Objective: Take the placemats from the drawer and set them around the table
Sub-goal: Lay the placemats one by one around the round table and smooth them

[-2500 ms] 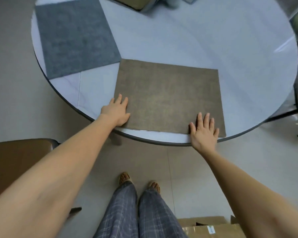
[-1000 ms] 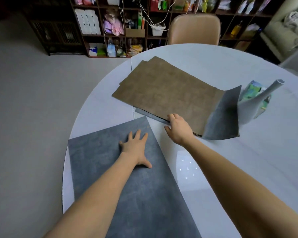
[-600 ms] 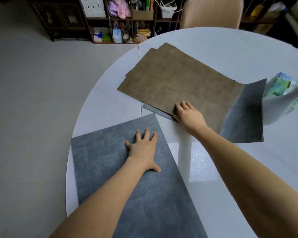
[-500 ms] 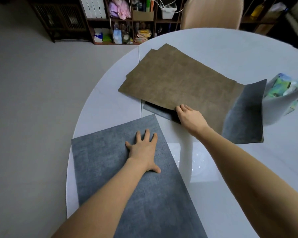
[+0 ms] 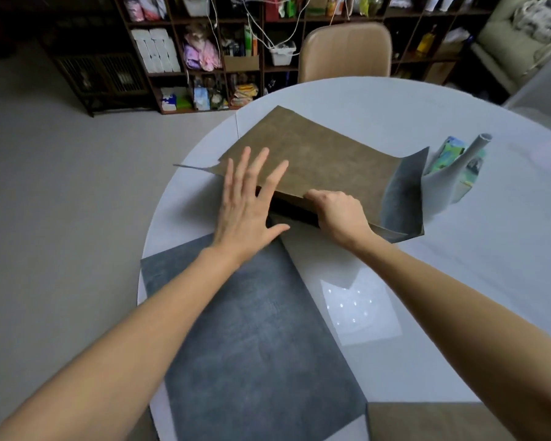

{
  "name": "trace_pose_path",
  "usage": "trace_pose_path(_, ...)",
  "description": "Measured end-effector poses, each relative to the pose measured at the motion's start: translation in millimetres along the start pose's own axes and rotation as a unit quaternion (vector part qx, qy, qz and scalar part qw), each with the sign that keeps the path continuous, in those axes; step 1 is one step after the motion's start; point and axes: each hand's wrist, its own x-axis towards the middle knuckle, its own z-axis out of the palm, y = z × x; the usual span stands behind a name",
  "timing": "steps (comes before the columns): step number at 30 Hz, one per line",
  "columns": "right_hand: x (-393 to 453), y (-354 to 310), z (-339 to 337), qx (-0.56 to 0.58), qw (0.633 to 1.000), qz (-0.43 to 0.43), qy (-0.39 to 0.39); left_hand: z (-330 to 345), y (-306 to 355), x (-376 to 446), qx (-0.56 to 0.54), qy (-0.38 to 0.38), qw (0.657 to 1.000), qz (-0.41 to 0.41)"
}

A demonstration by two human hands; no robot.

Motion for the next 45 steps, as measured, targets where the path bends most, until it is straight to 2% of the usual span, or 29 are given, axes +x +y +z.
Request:
trace_pose_path(2, -25, -1, -17, 0.012, 1.0, -0.013, -0.016, -31, 9, 14, 0.083, -0.133, 0.987, 0.015)
trace_pose_path(4, -50, 2, -34, 0.027, 0.999, -0.017, -0.012, -50, 16, 18, 0.095, -0.244, 0.965, -0.019)
trace_pose_path(5, -63, 4, -46, 0.037, 0.999, -0.013, 0.002, -56, 22, 18, 0.073, -0.277, 0.957, -0.047)
trace_pose_path(7, -93, 11, -70, 0.053, 0.998, -0.003, 0.035, -69, 42, 13, 0.035, -0.297, 0.951, -0.086)
trace_pose_path(10, -142, 31, -103, 0.046, 0.996, -0.007, 0.075, -88, 94, 9, 0.036, -0.288, 0.953, -0.085)
trace_pose_path(14, -218, 81, -144, 0.105, 0.982, 0.068, 0.141, -122, 185, 13, 0.121, -0.198, 0.972, 0.037)
trace_pose_path(16, -262, 112, -162, 0.111, 0.98, 0.119, 0.112, -138, 237, 6, 0.142, -0.163, 0.973, 0.085)
trace_pose_path(18, -312, 141, -178, 0.065, 0.983, 0.158, 0.063, -151, 298, -6, 0.162, -0.135, 0.971, 0.116)
trace_pose_path(19, -340, 157, -185, 0.044, 0.982, 0.173, 0.062, -158, 330, -13, 0.166, -0.126, 0.97, 0.122)
trace_pose_path(24, -491, 231, -216, 0.035, 0.95, 0.243, 0.195, -169, 495, -39, 0.091, -0.091, 0.98, 0.151)
trace_pose_path(30, -630, 322, -246, 0.016, 0.911, 0.356, 0.208, -163, 670, -44, 0.025, -0.071, 0.972, 0.223)
trace_pose_path(35, -688, 406, -246, 0.029, 0.876, 0.452, 0.17, -124, 725, -9, 0.013, -0.046, 0.977, 0.21)
trace_pose_path(39, -675, 460, -237, -0.04, 0.892, 0.428, 0.136, -63, 749, 18, 0.036, -0.088, 0.973, 0.209)
trace_pose_path(45, -630, 548, -250, -0.105, 0.907, 0.391, 0.116, 1, 773, 76, -0.031, -0.173, 0.962, 0.208)
